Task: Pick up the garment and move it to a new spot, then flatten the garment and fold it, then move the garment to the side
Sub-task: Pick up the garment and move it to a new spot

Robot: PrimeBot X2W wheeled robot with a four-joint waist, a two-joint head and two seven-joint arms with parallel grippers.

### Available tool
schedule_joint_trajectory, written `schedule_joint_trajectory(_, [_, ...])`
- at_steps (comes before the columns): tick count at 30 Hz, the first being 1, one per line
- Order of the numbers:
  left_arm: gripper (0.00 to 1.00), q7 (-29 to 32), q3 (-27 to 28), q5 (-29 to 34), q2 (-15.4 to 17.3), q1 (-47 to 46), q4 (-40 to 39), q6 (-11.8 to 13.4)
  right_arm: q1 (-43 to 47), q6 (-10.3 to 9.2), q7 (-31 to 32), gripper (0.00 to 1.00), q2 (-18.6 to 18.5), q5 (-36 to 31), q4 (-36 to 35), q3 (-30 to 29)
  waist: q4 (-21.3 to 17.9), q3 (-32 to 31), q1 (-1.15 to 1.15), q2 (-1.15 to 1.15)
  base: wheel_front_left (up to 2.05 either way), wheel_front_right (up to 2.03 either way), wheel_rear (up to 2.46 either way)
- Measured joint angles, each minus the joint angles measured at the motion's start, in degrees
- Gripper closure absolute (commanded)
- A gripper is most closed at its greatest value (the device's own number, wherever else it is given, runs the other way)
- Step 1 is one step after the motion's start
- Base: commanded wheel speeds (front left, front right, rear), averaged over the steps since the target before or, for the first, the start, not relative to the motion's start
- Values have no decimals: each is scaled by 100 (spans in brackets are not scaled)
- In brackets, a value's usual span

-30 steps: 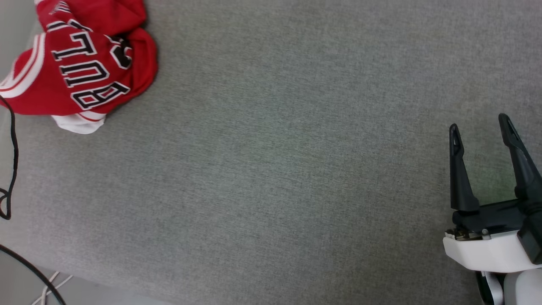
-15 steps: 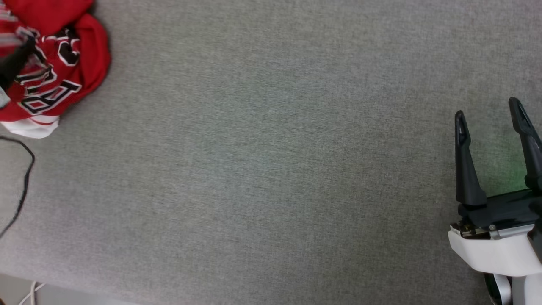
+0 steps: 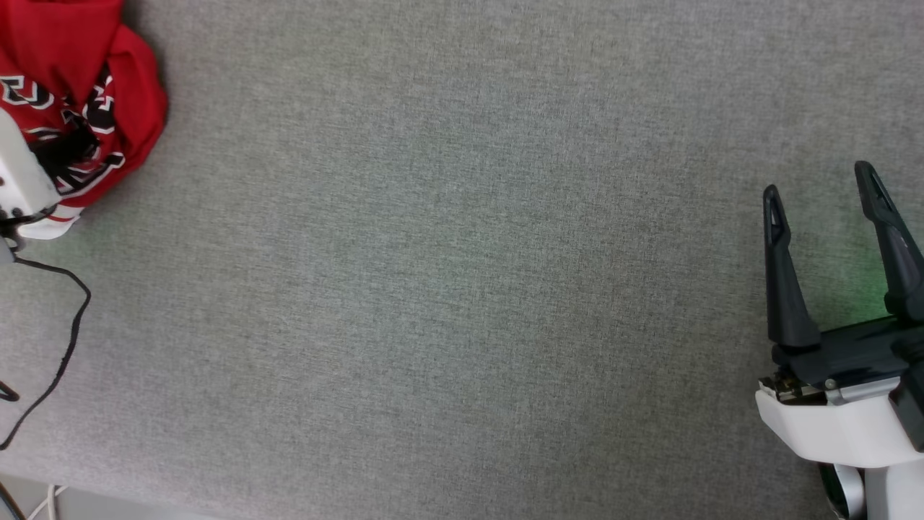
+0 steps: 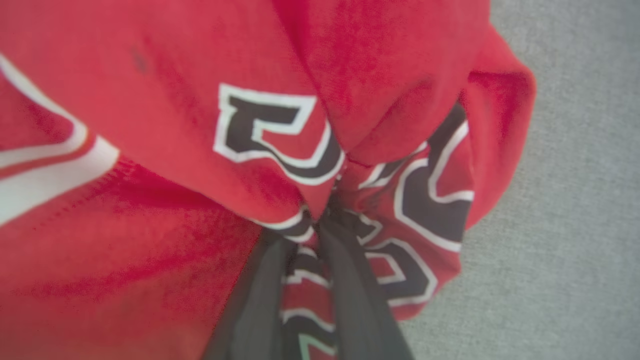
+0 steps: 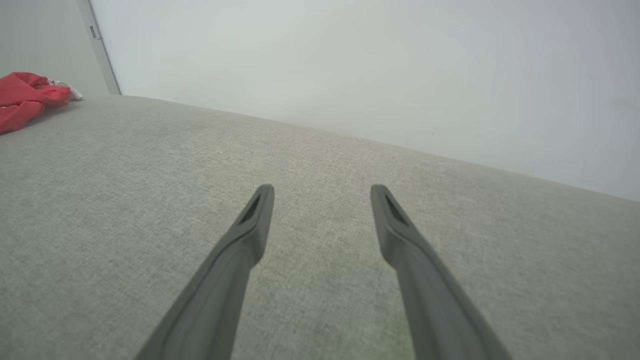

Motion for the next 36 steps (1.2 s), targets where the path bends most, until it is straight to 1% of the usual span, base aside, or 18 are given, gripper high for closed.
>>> schedule_joint_trajectory(4, [100,-263,-124,-40,27,-77,-11,0,-36,0,0,0,23,53,58,76,15,-179,0,0,0,0,0])
schedule_joint_trajectory(7, [100,-430,-254,32,244,-168,-167,-2,-46,0,0,0,58,102,126,149,15,-375,0,0,0,0,0])
schedule_joint_trajectory(12, [100,-586,-508,168,548,-396,-735,-5,-47,0,0,0,152,176,242,240,3,-780,0,0,0,0,0])
schedule_joint_trajectory(13, [100,-601,-645,247,708,-595,-1102,-5,-44,0,0,0,214,216,310,297,-13,-1034,0,0,0,0,0])
schedule_joint_trajectory(18, [100,-470,-875,381,767,-1042,-1689,-5,-38,0,0,0,285,311,388,363,-95,-1403,-1,0,0,0,0])
schedule_joint_trajectory(21, [100,-363,-1031,489,713,-1363,-2000,-5,-35,0,-1,0,309,366,410,398,-222,-1549,-1,0,0,0,0])
schedule_joint_trajectory(27, [100,-135,-1415,643,397,-1959,-2465,-5,19,0,-1,0,323,621,452,379,-597,-1781,-1,0,0,0,0])
schedule_joint_trajectory(36, [100,60,-2084,790,-215,-2635,-2969,-5,77,0,-1,0,325,948,466,353,-1340,-2012,-1,0,0,0,0])
